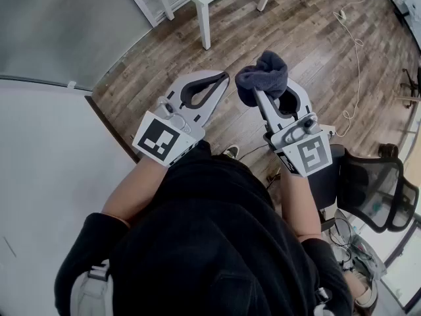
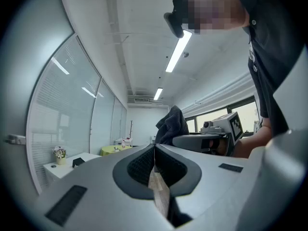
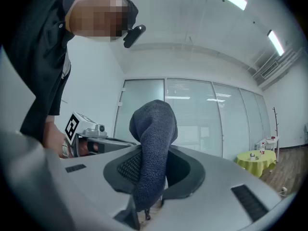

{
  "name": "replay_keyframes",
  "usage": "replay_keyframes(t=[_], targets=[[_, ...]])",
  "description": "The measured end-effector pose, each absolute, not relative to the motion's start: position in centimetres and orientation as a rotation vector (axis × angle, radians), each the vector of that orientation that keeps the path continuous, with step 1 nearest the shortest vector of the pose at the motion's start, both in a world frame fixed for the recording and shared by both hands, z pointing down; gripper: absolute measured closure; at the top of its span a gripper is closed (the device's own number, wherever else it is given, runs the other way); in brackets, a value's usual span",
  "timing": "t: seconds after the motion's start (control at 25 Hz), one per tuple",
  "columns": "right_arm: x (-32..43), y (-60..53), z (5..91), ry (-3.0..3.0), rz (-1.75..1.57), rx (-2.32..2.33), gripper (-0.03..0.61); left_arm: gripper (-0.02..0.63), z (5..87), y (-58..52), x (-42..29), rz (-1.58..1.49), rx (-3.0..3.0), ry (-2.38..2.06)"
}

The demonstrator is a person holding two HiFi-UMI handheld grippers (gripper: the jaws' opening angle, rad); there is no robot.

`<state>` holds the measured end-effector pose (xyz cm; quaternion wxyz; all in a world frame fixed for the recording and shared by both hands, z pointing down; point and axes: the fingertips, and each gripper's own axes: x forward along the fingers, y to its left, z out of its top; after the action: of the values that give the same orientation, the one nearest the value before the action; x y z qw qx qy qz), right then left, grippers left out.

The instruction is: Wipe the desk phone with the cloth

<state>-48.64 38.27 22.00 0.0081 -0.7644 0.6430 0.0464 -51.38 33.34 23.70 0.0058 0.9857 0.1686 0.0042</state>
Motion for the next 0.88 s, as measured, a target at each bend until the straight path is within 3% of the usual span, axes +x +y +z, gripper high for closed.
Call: replay_keyframes(t=[0.48,0.88], targets=[[-47.1,42.0,22.2,2.008,0.108,-2.396,0.476,0.603,24.0,37.0,-49.6,0.086,3.118,0.553],[-42.7,37.0,22.6,1.909,0.071,-2.477,0.476,0.603,23.4,31.4,-45.1,0.013,3.069,0.639]])
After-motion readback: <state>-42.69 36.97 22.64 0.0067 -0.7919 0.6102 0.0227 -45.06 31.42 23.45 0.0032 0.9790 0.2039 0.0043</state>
